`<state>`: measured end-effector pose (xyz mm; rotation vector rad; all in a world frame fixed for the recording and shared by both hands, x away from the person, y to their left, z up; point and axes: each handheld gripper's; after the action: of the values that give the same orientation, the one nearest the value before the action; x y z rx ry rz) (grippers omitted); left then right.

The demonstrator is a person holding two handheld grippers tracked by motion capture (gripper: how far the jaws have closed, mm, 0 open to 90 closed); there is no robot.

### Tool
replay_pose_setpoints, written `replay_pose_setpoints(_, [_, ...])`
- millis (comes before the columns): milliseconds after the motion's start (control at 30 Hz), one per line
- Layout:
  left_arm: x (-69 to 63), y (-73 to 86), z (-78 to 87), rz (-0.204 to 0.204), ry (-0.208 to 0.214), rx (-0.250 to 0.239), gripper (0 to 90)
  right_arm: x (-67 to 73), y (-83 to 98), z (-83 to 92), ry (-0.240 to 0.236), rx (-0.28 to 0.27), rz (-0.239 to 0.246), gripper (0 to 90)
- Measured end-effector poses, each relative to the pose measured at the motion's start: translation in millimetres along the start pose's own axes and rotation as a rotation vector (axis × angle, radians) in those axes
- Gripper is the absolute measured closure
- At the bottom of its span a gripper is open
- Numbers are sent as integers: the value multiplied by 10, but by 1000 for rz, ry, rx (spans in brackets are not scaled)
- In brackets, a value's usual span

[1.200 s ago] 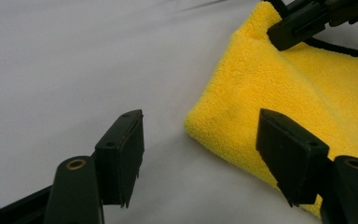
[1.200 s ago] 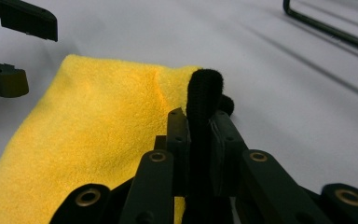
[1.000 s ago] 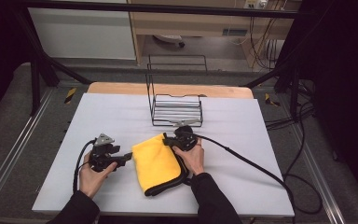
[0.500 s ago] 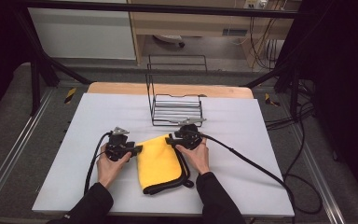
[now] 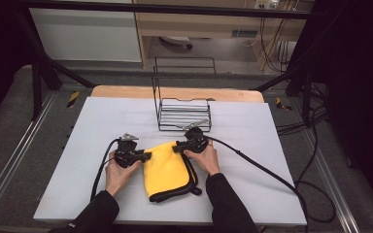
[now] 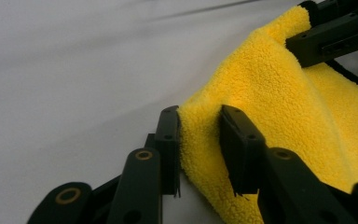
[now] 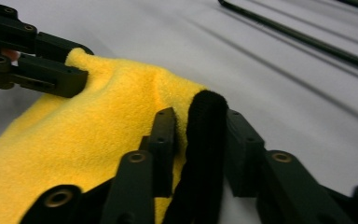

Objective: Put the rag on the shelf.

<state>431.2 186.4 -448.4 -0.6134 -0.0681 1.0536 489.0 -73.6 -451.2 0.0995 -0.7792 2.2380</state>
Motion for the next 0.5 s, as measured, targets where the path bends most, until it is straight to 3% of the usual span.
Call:
replay_pose_setpoints(100, [0,3,6,-11,3,-1,753,15,-11,4,-10,8,-7,768])
replay_pose_setpoints(300, [-8,9,42,-13,1,-17,813,58,-18,105,-5,-11,-12,808])
replay_pose_setpoints(500, [-42,51,341,-44,31,-141,817,253,15,374,20,-97,13,809])
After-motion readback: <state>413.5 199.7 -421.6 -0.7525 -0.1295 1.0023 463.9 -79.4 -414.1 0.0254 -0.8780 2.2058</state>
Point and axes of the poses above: each handheld gripper's, and its own axes: z roughly backward along the jaws, y roughly out of its underside, x roughly to its left, and after that the axes turned 13 degrees about x, right-handed
